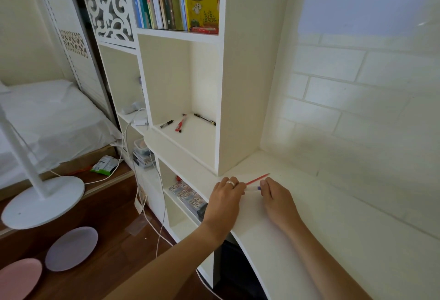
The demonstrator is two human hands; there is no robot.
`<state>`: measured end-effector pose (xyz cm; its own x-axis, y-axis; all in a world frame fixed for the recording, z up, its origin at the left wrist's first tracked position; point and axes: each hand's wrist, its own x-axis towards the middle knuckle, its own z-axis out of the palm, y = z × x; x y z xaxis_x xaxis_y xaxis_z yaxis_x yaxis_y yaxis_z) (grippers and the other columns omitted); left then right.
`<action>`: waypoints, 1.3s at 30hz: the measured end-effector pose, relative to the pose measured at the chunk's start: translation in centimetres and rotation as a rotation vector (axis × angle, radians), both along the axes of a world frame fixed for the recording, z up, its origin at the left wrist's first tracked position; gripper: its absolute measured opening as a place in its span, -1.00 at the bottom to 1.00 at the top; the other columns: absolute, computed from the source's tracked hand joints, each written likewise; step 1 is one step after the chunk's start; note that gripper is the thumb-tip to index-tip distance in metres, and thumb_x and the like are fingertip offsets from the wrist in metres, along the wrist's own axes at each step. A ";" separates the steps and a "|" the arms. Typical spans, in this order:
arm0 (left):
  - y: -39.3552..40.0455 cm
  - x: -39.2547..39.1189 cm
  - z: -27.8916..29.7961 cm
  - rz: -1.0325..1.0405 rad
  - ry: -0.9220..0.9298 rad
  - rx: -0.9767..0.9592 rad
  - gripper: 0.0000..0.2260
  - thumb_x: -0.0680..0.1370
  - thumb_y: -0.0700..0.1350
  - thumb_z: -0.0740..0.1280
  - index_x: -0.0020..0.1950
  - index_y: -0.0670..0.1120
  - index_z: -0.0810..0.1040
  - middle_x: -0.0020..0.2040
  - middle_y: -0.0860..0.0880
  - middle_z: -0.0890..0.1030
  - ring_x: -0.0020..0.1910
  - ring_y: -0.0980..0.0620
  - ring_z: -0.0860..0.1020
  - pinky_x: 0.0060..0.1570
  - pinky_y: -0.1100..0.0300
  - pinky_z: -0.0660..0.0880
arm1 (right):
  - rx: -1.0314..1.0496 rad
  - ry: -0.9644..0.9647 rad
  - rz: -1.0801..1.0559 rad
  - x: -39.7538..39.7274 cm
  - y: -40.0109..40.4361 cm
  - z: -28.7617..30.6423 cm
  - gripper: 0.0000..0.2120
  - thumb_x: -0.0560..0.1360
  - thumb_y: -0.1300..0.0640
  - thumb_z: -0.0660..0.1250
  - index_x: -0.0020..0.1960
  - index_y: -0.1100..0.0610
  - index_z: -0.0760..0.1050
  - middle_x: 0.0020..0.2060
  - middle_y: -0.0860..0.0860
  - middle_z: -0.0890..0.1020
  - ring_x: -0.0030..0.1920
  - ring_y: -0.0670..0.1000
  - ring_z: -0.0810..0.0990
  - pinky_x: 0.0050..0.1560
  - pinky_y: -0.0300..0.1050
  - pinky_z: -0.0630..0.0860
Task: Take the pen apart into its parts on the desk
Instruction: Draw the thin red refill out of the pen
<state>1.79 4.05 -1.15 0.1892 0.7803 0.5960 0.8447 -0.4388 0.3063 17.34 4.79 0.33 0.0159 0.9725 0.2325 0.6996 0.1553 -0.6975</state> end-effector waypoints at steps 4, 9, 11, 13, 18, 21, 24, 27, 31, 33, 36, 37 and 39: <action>0.2 -0.2 0.2 -0.021 0.011 -0.012 -0.67 0.29 -0.50 0.39 -0.05 -0.17 0.64 -0.18 -0.14 0.62 -0.20 -0.15 0.55 -0.21 -0.01 0.55 | -0.016 -0.005 0.002 0.1 0.1 0.0 -0.65 0.71 0.11 0.10 -0.19 0.17 0.45 -0.18 0.15 0.67 -0.17 0.12 0.60 -0.12 0.03 0.47; -0.2 -0.3 0.3 -0.036 0.022 0.011 -0.75 0.38 -0.38 0.43 0.01 -0.15 0.62 -0.13 -0.12 0.61 -0.14 -0.13 0.54 -0.15 0.00 0.54 | -0.058 0.124 -0.035 0.2 0.1 0.0 -0.59 0.69 0.11 0.13 -0.34 0.00 0.36 -0.23 0.09 0.67 -0.27 0.03 0.53 -0.25 -0.16 0.40; -0.4 -0.3 0.2 -0.037 0.009 0.027 -0.76 0.41 -0.33 0.45 0.03 -0.13 0.59 -0.09 -0.11 0.59 -0.10 -0.11 0.53 -0.12 0.02 0.53 | -0.055 0.144 -0.057 0.2 0.2 0.1 -0.59 0.68 0.10 0.14 -0.34 0.01 0.42 -0.23 0.05 0.69 -0.24 0.01 0.59 -0.23 -0.19 0.42; -0.5 -0.3 0.1 -0.028 -0.001 0.047 -0.78 0.43 -0.30 0.44 0.03 -0.11 0.57 -0.07 -0.09 0.56 -0.08 -0.09 0.49 -0.10 0.05 0.50 | -0.050 0.121 -0.060 0.2 0.3 0.2 -0.57 0.68 0.08 0.15 -0.36 0.00 0.44 -0.24 0.04 0.70 -0.26 -0.04 0.59 -0.28 -0.22 0.41; -0.5 -0.3 0.2 -0.019 0.008 0.058 -0.80 0.43 -0.31 0.45 -0.02 -0.10 0.56 -0.09 -0.07 0.55 -0.10 -0.06 0.45 -0.10 0.07 0.48 | -0.048 0.050 -0.058 0.0 0.4 0.3 -0.53 0.68 0.04 0.15 -0.42 -0.03 0.39 -0.31 0.08 0.68 -0.33 0.01 0.54 -0.34 -0.19 0.37; -0.2 -0.2 0.3 -0.022 -0.004 0.026 -0.75 0.38 -0.41 0.44 -0.03 -0.14 0.61 -0.15 -0.09 0.59 -0.15 -0.10 0.50 -0.15 0.03 0.51 | -0.043 0.046 -0.046 -0.1 0.3 0.2 -0.55 0.69 0.08 0.12 -0.38 -0.06 0.36 -0.28 0.04 0.66 -0.31 -0.05 0.52 -0.31 -0.23 0.37; -0.1 -0.2 0.5 -0.050 -0.029 -0.003 -0.70 0.34 -0.45 0.44 -0.01 -0.17 0.65 -0.16 -0.11 0.64 -0.17 -0.12 0.54 -0.17 0.04 0.55 | -0.042 0.071 -0.023 0.1 0.3 0.1 -0.56 0.70 0.08 0.12 -0.36 -0.06 0.37 -0.26 0.05 0.66 -0.27 0.00 0.54 -0.26 -0.22 0.39; -0.2 -0.2 0.5 -0.067 -0.020 0.000 -0.68 0.32 -0.47 0.41 0.00 -0.20 0.64 -0.17 -0.14 0.65 -0.19 -0.15 0.57 -0.17 0.05 0.55 | -0.043 0.111 -0.010 0.3 0.2 0.0 -0.59 0.70 0.08 0.11 -0.33 -0.03 0.39 -0.30 0.01 0.62 -0.28 -0.03 0.52 -0.28 -0.25 0.38; 0.0 0.0 0.4 -0.047 0.018 0.028 -0.73 0.39 -0.43 0.38 0.02 -0.18 0.59 -0.16 -0.14 0.61 -0.19 -0.14 0.54 -0.17 0.00 0.55 | -0.007 0.214 -0.017 0.1 -0.2 0.2 -0.60 0.68 0.13 0.13 -0.32 -0.08 0.36 -0.38 -0.06 0.51 -0.36 -0.19 0.48 -0.32 -0.33 0.37; 0.0 0.0 0.2 -0.034 0.046 0.031 -0.75 0.42 -0.38 0.36 0.04 -0.15 0.57 -0.13 -0.13 0.59 -0.15 -0.12 0.53 -0.13 0.01 0.54 | 0.037 0.225 -0.001 0.1 -0.3 0.3 -0.64 0.66 0.20 0.15 -0.28 -0.04 0.40 -0.34 -0.07 0.54 -0.30 -0.17 0.50 -0.28 -0.35 0.38; 0.2 0.0 0.1 -0.005 0.049 0.018 -0.78 0.43 -0.35 0.35 0.02 -0.12 0.55 -0.13 -0.11 0.58 -0.13 -0.11 0.51 -0.14 0.02 0.52 | 0.048 0.251 0.026 0.3 -0.3 0.5 -0.80 0.63 0.23 0.21 -0.14 0.09 0.52 -0.18 -0.07 0.65 -0.15 -0.13 0.57 -0.18 -0.45 0.41; 0.1 0.0 0.0 0.002 0.046 0.014 -0.80 0.44 -0.34 0.36 0.01 -0.12 0.55 -0.13 -0.10 0.58 -0.13 -0.10 0.50 -0.14 0.03 0.52 | 0.042 0.260 0.023 0.4 -0.3 0.5 -0.81 0.63 0.21 0.22 -0.12 0.09 0.54 -0.16 -0.07 0.66 -0.14 -0.13 0.58 -0.18 -0.47 0.42; 0.1 -0.1 0.0 -0.002 0.038 0.012 -0.82 0.46 -0.31 0.34 0.02 -0.10 0.53 -0.11 -0.09 0.57 -0.12 -0.09 0.49 -0.13 0.04 0.50 | 0.020 0.252 -0.010 0.3 -0.3 0.5 -0.76 0.66 0.13 0.20 -0.14 0.05 0.55 -0.19 -0.07 0.66 -0.16 -0.11 0.59 -0.22 -0.45 0.43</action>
